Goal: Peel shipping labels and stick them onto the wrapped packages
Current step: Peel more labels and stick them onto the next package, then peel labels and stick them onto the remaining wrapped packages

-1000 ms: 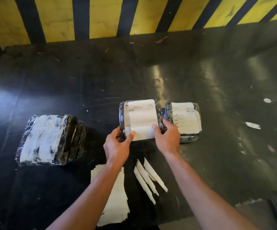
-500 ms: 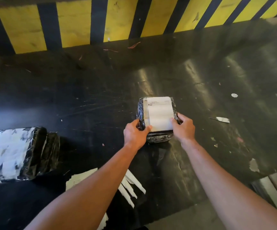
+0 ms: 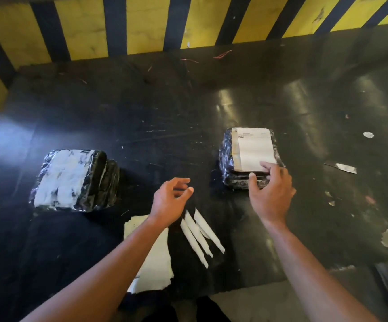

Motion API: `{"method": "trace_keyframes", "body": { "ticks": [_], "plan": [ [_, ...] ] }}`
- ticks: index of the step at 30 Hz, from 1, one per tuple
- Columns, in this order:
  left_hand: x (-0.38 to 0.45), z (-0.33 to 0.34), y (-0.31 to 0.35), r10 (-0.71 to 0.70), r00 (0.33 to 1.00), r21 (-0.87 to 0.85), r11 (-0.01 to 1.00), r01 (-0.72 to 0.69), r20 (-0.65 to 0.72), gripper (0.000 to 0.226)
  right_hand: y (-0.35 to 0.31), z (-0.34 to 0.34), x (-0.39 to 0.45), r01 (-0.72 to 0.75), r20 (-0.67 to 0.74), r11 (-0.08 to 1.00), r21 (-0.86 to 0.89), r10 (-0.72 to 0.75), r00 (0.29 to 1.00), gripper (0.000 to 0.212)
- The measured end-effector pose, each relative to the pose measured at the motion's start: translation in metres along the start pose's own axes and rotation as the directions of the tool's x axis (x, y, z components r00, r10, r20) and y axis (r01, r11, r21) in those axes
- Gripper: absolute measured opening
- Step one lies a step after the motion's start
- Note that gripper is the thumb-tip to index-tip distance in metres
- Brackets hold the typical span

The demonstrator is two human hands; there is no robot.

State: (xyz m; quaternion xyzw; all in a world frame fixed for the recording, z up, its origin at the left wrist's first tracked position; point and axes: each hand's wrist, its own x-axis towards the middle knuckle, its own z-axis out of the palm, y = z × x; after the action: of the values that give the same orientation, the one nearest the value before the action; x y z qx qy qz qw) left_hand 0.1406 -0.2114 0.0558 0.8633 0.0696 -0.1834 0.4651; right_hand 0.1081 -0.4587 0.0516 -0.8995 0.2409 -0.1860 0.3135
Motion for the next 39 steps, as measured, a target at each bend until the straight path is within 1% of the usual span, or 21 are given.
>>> {"method": "trace_keyframes", "body": {
  "ticks": [3,4,6,8,10,12,15,17,18,21,24,30,32,36,39],
  "plan": [
    [-0.031,-0.041,-0.042,-0.051,0.995,-0.014,0.999,0.05,-0.089,0.029,-0.022,0.016,-0.048,0.062,0.191,0.986,0.157,-0.092,0.977,0.024],
    [-0.041,-0.054,-0.057,-0.074,0.99,-0.017,0.997,0.072,-0.12,0.027,-0.03,0.023,-0.065,0.054,0.268,0.979,0.197,-0.107,0.957,0.02],
    [-0.059,-0.077,-0.087,-0.134,0.976,-0.027,0.991,0.131,-0.171,0.022,-0.041,0.038,-0.098,-0.018,0.421,0.973,0.23,-0.083,0.903,0.014],
    [-0.075,-0.093,-0.115,-0.216,0.952,-0.046,0.976,0.211,-0.219,0.02,-0.049,0.055,-0.129,-0.107,0.539,0.967,0.232,-0.036,0.842,0.013],
    [-0.088,-0.101,-0.141,-0.311,0.918,-0.073,0.95,0.303,-0.244,0.021,-0.057,0.071,-0.156,-0.182,0.633,0.966,0.184,0.025,0.774,0.014],
    [-0.097,-0.101,-0.162,-0.386,0.901,-0.084,0.923,0.377,-0.198,0.028,-0.064,0.086,-0.174,-0.242,0.693,0.965,0.104,0.104,0.713,0.02],
    [-0.103,-0.09,-0.185,-0.445,0.893,-0.054,0.895,0.442,-0.073,0.043,-0.072,0.105,-0.188,-0.334,0.714,0.942,-0.023,0.249,0.654,0.038],
    [-0.104,-0.081,-0.195,-0.47,0.883,-0.085,0.88,0.467,-0.015,0.05,-0.074,0.116,-0.191,-0.411,0.699,0.909,-0.071,0.339,0.63,0.046],
    [-0.103,-0.077,-0.197,-0.478,0.878,-0.108,0.873,0.475,-0.003,0.051,-0.075,0.12,-0.191,-0.454,0.689,0.887,-0.079,0.378,0.618,0.047],
    [-0.101,-0.068,-0.201,-0.5,0.866,-0.156,0.856,0.492,-0.013,0.045,-0.076,0.127,-0.189,-0.547,0.682,0.834,-0.069,0.439,0.584,0.04],
    [-0.098,-0.066,-0.203,-0.516,0.856,-0.171,0.845,0.506,-0.018,0.04,-0.079,0.129,-0.188,-0.578,0.696,0.812,-0.079,0.46,0.551,0.028],
    [-0.091,-0.069,-0.211,-0.517,0.856,-0.202,0.837,0.508,0.009,0.039,-0.078,0.13,-0.186,-0.617,0.75,0.782,-0.092,0.462,0.474,0.014],
    [-0.09,-0.069,-0.212,-0.512,0.859,-0.197,0.84,0.506,0.019,0.038,-0.077,0.125,-0.186,-0.609,0.753,0.788,-0.088,0.453,0.477,0.01],
    [-0.088,-0.072,-0.211,-0.513,0.858,-0.174,0.843,0.509,0.025,0.043,-0.073,0.111,-0.186,-0.594,0.696,0.804,-0.023,0.439,0.568,0.006],
    [-0.09,-0.077,-0.205,-0.452,0.886,-0.097,0.891,0.444,-0.101,0.043,-0.074,0.096,-0.18,-0.631,0.722,0.769,0.104,0.378,0.58,0.005]
  ]
}}
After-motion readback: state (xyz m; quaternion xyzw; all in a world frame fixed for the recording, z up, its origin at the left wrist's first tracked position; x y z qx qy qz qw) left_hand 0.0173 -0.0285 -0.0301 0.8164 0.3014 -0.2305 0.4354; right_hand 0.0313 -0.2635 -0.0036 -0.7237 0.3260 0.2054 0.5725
